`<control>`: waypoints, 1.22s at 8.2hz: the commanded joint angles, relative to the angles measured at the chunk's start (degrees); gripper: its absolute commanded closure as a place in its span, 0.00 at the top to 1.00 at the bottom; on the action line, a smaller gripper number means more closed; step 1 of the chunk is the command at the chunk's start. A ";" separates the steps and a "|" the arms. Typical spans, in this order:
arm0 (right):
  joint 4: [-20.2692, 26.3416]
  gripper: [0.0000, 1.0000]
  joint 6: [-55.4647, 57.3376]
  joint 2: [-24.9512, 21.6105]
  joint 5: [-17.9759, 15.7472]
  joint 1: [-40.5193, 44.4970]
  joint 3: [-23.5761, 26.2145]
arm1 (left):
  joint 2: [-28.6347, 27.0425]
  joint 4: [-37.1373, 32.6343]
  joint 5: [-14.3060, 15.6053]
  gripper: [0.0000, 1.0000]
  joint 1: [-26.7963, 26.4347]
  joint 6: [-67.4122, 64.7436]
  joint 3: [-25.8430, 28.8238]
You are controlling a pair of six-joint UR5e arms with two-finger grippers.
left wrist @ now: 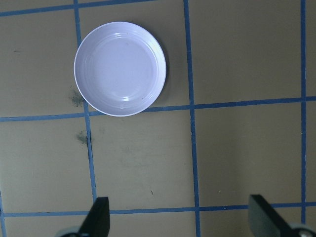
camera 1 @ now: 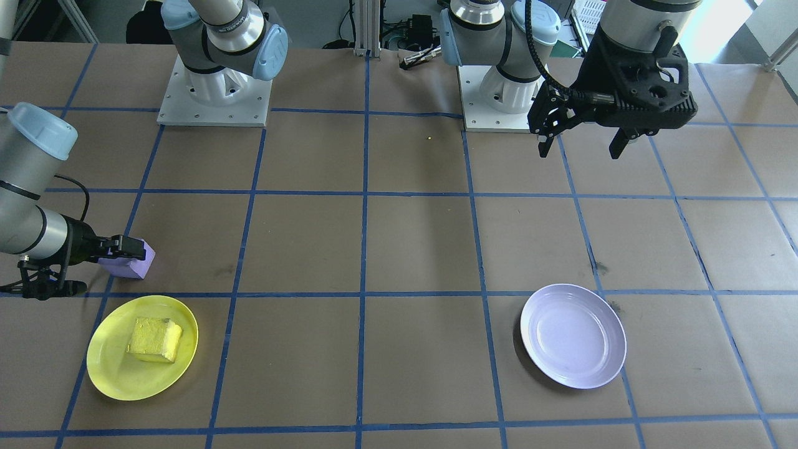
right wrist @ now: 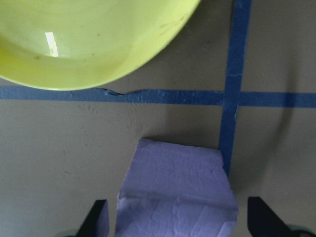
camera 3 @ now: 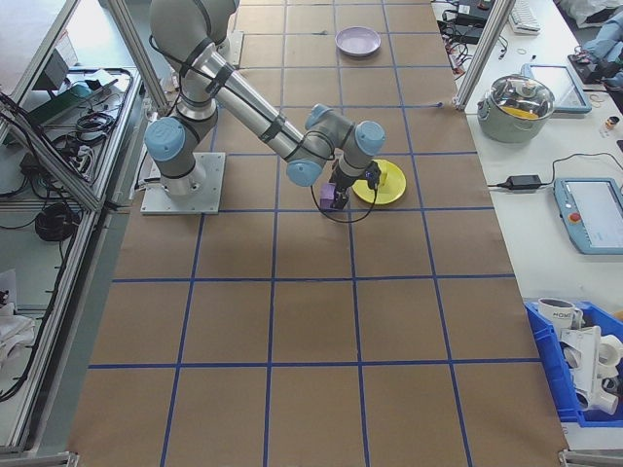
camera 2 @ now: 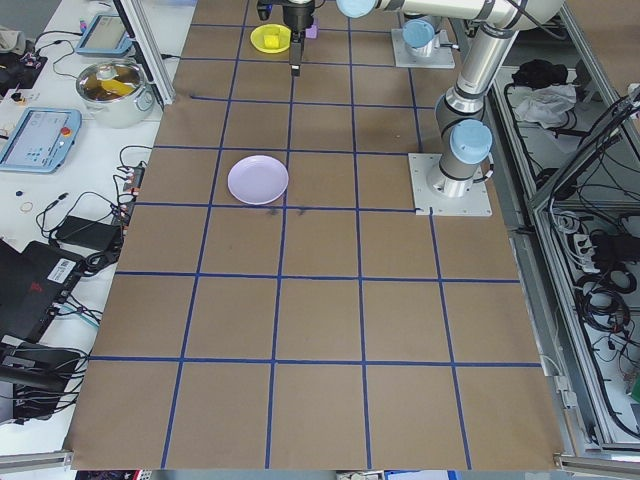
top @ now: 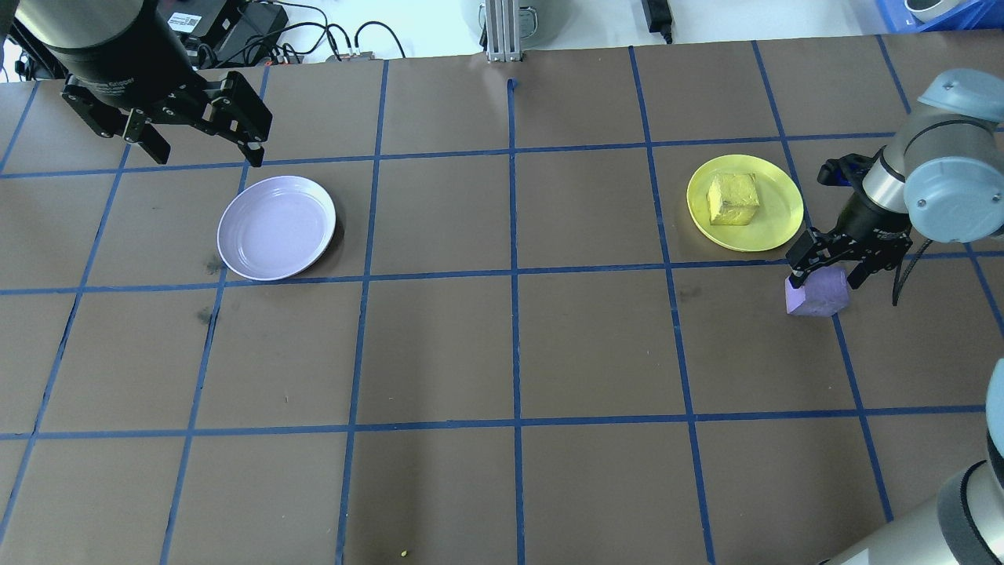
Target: Sort blocks by color into plates
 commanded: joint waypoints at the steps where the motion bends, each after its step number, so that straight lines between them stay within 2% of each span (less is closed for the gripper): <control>1: -0.01 0.53 0.40 1.35 -0.16 0.02 1.23 | 0.29 -0.14 0.14 1.00 0.17 0.43 0.00; 2: 0.34 0.01 1.01 0.75 -0.86 0.02 1.23 | -0.06 0.03 0.32 1.00 0.17 0.43 -0.18; 4: 0.78 0.00 2.42 -1.35 -0.69 0.45 0.61 | -0.06 0.12 0.32 1.00 0.17 0.43 -0.27; 5: 4.00 0.00 5.56 -4.42 -0.17 1.68 0.70 | -0.33 0.03 0.32 1.00 0.17 0.34 -0.27; 7: 9.11 0.00 18.09 -9.26 0.19 12.87 0.44 | 0.03 0.03 0.32 1.00 0.17 0.43 -0.27; 9: 8.96 0.00 30.58 -11.46 0.36 26.93 -0.26 | 0.02 0.21 0.32 1.00 0.17 0.43 -0.27; 10: 8.69 0.00 35.07 -11.39 2.71 33.35 -1.74 | 0.02 0.30 0.32 1.00 0.34 0.43 -0.27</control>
